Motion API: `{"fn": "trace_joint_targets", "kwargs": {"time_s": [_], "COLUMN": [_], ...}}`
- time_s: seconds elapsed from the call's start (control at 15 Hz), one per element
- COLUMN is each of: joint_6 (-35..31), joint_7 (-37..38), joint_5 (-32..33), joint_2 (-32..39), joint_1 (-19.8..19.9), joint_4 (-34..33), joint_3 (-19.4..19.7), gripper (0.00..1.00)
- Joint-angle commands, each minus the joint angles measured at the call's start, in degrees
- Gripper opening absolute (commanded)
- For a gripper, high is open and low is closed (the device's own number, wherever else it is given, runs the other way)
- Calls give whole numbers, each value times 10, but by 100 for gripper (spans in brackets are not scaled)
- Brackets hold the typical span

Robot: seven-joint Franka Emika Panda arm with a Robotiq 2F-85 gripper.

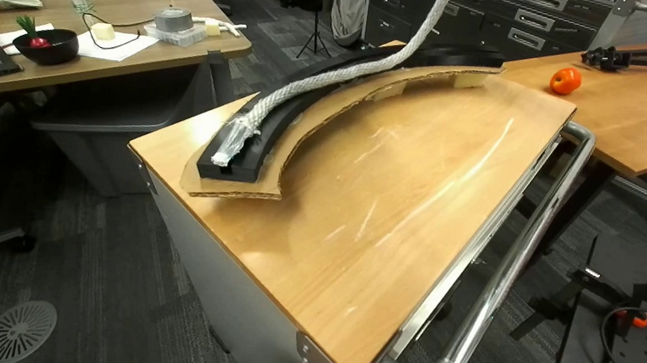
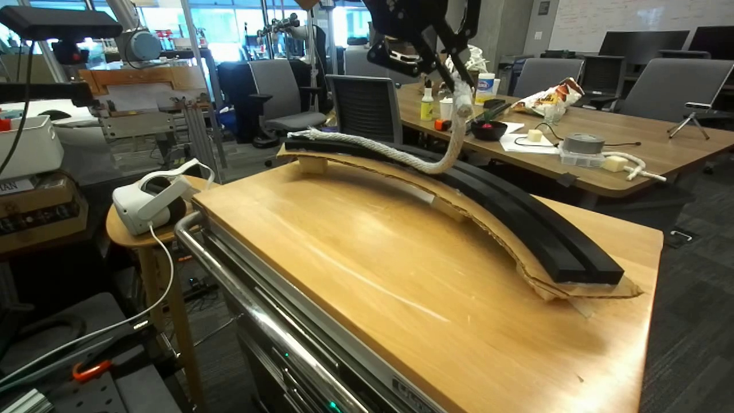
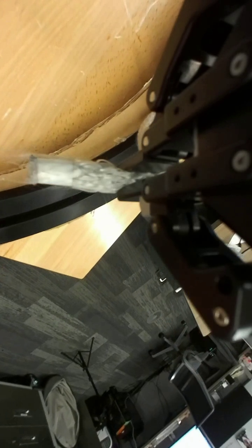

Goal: Place the rope along the black object

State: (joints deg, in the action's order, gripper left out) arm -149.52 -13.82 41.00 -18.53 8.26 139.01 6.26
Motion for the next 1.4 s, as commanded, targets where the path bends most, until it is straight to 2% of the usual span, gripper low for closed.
{"fn": "trace_joint_targets", "kwargs": {"time_s": [0.0,0.07,0.27,0.53,0.87,1.2,1.33], "joint_6": [-4,-6,-24,-32,-52,-82,-99], "joint_7": [-60,-71,-101,-110,-81,-20,23], "joint_5": [-40,-53,-76,-86,-61,-34,-20], "joint_2": [23,25,-17,-48,-92,-132,-22], "joint_1": [-16,-16,-9,-2,9,26,36], "joint_4": [-45,-50,-8,18,58,92,-25], "joint_3": [16,20,38,51,33,-11,-42], "gripper": [10,10,10,10,10,10,10]}}
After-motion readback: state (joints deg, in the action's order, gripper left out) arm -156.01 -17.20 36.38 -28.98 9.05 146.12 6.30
